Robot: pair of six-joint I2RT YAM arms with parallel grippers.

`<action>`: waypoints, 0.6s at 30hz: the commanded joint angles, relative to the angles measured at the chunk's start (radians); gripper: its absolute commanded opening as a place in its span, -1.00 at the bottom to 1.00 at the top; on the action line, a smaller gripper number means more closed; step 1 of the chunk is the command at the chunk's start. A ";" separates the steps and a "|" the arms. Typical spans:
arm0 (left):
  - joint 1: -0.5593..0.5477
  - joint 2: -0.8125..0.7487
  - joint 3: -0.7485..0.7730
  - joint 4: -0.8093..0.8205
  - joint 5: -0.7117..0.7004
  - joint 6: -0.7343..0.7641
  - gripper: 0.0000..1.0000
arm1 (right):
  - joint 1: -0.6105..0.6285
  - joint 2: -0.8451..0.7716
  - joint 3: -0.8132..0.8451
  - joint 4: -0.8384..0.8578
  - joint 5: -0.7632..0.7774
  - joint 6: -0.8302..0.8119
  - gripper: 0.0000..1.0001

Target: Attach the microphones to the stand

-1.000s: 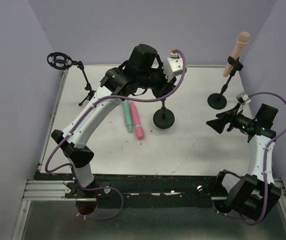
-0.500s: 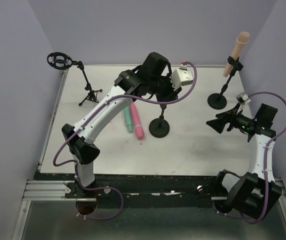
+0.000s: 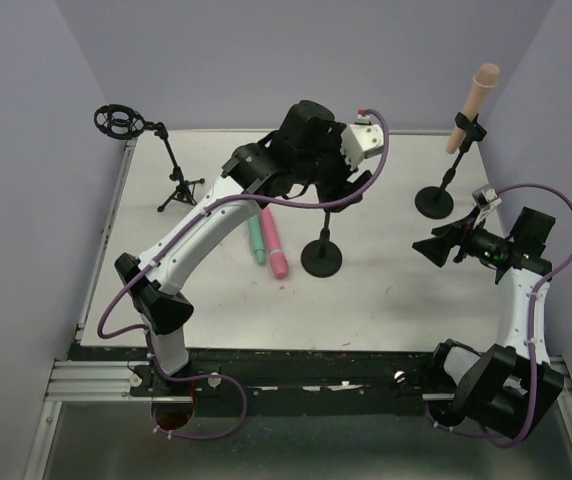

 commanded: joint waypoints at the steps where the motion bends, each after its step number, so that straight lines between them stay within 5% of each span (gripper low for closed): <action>1: -0.005 -0.208 -0.082 0.188 -0.064 -0.099 0.80 | 0.002 0.008 -0.011 0.015 0.021 -0.021 1.00; 3: -0.003 -0.320 -0.200 0.299 -0.107 -0.151 0.97 | 0.002 0.005 -0.013 0.015 0.022 -0.029 1.00; 10: 0.136 -0.762 -0.826 0.678 -0.138 -0.532 0.97 | 0.002 -0.017 -0.023 0.007 0.018 -0.058 0.99; 14: 0.238 -0.936 -1.128 0.701 -0.194 -0.718 0.97 | 0.002 -0.015 -0.026 0.012 0.019 -0.065 1.00; 18: 0.256 -0.948 -1.281 0.674 -0.334 -0.800 0.91 | 0.002 -0.002 -0.025 0.010 0.024 -0.073 0.99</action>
